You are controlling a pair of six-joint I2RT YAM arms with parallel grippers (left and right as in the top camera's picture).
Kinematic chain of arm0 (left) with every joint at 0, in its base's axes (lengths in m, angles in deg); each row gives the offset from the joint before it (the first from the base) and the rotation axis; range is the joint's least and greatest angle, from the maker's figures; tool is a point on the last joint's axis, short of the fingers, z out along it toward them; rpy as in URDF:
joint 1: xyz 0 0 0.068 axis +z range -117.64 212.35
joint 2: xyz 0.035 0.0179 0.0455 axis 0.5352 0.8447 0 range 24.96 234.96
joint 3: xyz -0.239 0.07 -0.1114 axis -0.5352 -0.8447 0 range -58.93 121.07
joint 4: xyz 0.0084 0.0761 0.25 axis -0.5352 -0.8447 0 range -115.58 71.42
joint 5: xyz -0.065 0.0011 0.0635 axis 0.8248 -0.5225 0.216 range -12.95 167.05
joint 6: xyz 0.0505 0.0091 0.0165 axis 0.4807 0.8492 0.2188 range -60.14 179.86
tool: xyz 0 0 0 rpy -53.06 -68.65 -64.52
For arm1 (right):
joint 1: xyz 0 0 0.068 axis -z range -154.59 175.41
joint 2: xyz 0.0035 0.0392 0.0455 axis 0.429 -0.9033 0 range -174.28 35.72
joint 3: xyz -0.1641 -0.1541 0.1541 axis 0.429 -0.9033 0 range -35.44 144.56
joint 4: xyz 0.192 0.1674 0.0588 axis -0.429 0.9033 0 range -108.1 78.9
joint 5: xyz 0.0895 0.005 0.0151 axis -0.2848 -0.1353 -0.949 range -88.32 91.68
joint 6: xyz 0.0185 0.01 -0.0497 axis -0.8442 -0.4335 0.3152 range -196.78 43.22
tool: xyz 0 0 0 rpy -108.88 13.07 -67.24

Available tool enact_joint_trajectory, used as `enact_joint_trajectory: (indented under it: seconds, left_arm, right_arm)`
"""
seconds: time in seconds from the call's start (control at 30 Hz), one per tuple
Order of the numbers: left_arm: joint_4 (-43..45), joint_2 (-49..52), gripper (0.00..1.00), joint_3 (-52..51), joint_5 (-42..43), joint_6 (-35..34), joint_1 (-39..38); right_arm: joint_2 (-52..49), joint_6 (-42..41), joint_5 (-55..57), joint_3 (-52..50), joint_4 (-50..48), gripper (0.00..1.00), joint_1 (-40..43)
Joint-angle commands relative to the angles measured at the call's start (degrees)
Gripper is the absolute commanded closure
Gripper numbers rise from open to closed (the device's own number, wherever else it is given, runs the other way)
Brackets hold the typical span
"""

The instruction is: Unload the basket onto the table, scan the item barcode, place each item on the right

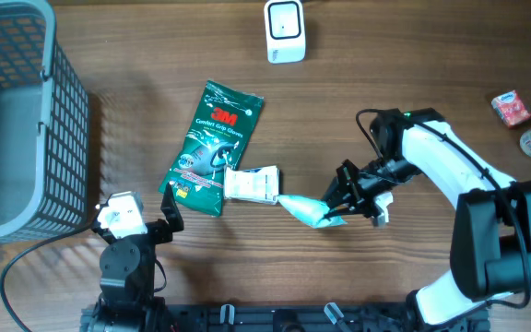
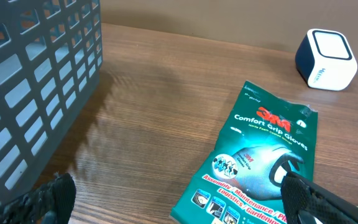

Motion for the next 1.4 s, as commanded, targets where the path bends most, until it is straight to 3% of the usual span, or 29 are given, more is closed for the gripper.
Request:
enact_joint_trajectory:
  seconds: [0.0, 0.17, 0.67, 0.83, 1.03, 1.1, 1.2, 1.3, 1.37]
  left_arm:
    - [0.2, -0.2, 0.0, -0.3, 0.3, -1.0, -0.2]
    - [0.2, -0.2, 0.0, -0.3, 0.3, -1.0, -0.2]
    - [0.2, -0.2, 0.0, -0.3, 0.3, -1.0, -0.2]
    - [0.2, -0.2, 0.0, -0.3, 0.3, -1.0, -0.2]
    - [0.2, -0.2, 0.0, -0.3, 0.3, -1.0, -0.2]
    - [0.2, -0.2, 0.0, -0.3, 0.3, -1.0, -0.2]
    - [0.2, -0.2, 0.0, -0.3, 0.3, -1.0, -0.2]
    - [0.2, -0.2, 0.0, -0.3, 0.3, -1.0, -0.2]
    - [0.2, -0.2, 0.0, -0.3, 0.3, -1.0, -0.2]
  right_arm:
    - [-1.0, 16.4, -1.2, 0.6, 4.3, 0.96, 0.9]
    - [-1.0, 17.0, 4.1, 0.6, 9.4, 0.95, 0.9]
    - [-1.0, 18.3, 4.7, 0.6, 6.9, 0.96, 0.9]
    - [-1.0, 19.7, 4.7, 0.6, 1.8, 0.96, 0.9]
    - [-1.0, 19.7, 3.4, 0.6, -21.5, 0.96, 0.9]
    - [-1.0, 19.6, 3.4, 0.6, -40.7, 0.95, 0.9]
    - [-1.0, 17.9, 3.5, 0.6, -61.2, 0.96, 0.9]
    - [-1.0, 15.4, 10.4, 0.6, -78.5, 0.95, 0.7]
    - [-1.0, 14.1, 18.7, 0.6, -83.2, 0.95, 0.3]
